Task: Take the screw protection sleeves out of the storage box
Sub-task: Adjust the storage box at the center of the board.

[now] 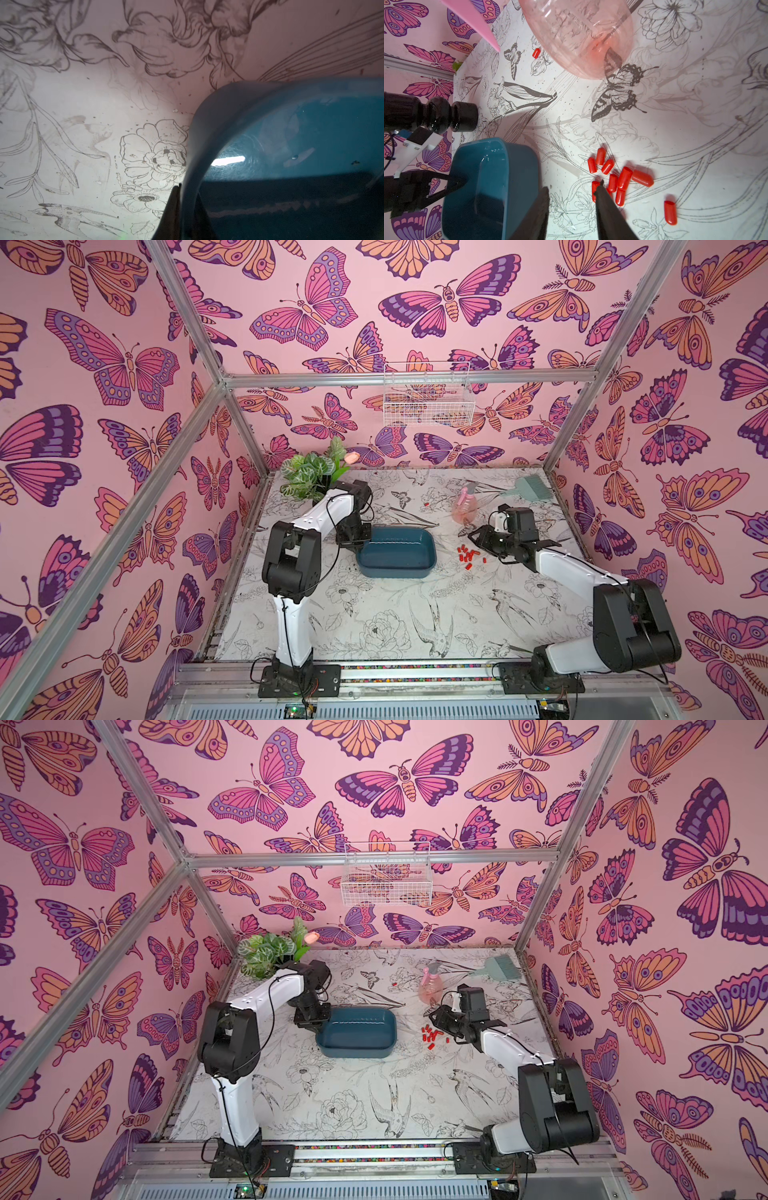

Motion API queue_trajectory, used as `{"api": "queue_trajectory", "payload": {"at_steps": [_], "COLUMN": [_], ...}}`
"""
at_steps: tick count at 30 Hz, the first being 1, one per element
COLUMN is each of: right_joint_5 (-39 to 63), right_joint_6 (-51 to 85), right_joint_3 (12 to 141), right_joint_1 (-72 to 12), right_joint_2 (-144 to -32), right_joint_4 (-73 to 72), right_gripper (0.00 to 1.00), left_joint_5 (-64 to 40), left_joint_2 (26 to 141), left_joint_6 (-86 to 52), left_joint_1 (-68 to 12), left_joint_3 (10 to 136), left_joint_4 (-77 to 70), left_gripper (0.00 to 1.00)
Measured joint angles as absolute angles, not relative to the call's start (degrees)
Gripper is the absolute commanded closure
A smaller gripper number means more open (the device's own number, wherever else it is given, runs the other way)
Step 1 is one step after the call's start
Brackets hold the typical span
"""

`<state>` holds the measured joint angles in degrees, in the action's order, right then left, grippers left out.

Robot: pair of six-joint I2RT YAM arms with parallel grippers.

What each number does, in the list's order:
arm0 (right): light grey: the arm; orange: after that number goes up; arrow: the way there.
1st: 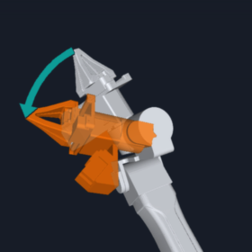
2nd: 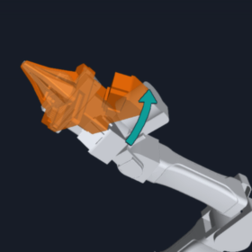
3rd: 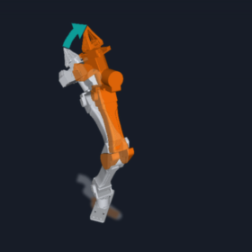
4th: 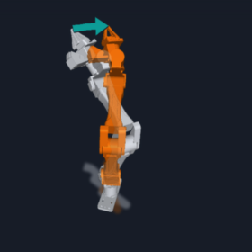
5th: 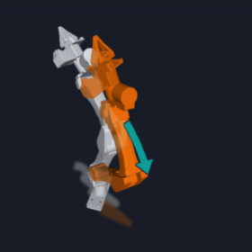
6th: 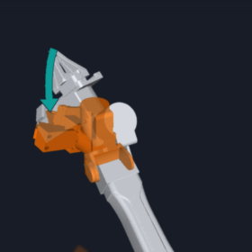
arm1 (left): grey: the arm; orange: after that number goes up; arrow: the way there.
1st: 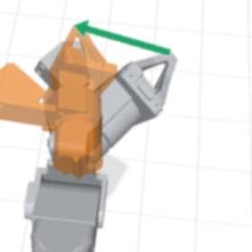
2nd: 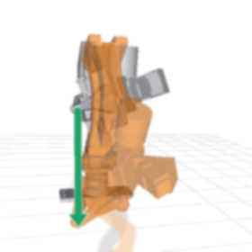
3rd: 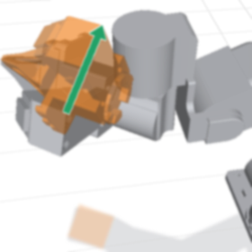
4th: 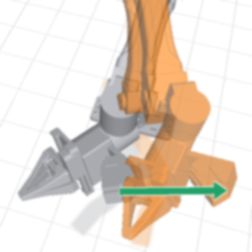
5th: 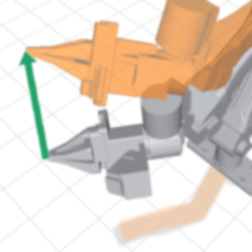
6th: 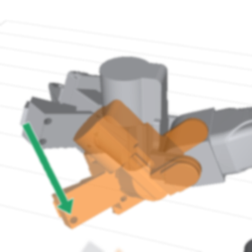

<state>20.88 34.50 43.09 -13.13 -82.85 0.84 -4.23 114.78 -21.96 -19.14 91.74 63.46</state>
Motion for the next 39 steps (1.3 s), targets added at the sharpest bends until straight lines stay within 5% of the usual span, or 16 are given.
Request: {"api": "queue_trajectory", "payload": {"at_steps": [15,31,39], "right_joint_5": [21.1,21.1,18.0], "right_joint_6": [34.5,34.5,34.5], "right_joint_3": [43.1,43.4,38.3], "right_joint_1": [-13.1,-13.1,-13.2], "right_joint_2": [-83.9,-84.1,-73.5], "right_joint_4": [0.9,1.0,-0.6], "right_gripper": [0.59,0.6,0.61], "left_joint_5": [2.5,3.0,2.4], "left_joint_2": [110.9,92.1,80.3], "left_joint_6": [-23.6,-24.0,-25.6], "left_joint_1": [-21.5,-22.2,-22.6], "left_joint_3": [86.9,83.7,74.5], "left_joint_4": [52.0,48.3,45.0], "left_gripper": [0.52,0.52,0.53]}}
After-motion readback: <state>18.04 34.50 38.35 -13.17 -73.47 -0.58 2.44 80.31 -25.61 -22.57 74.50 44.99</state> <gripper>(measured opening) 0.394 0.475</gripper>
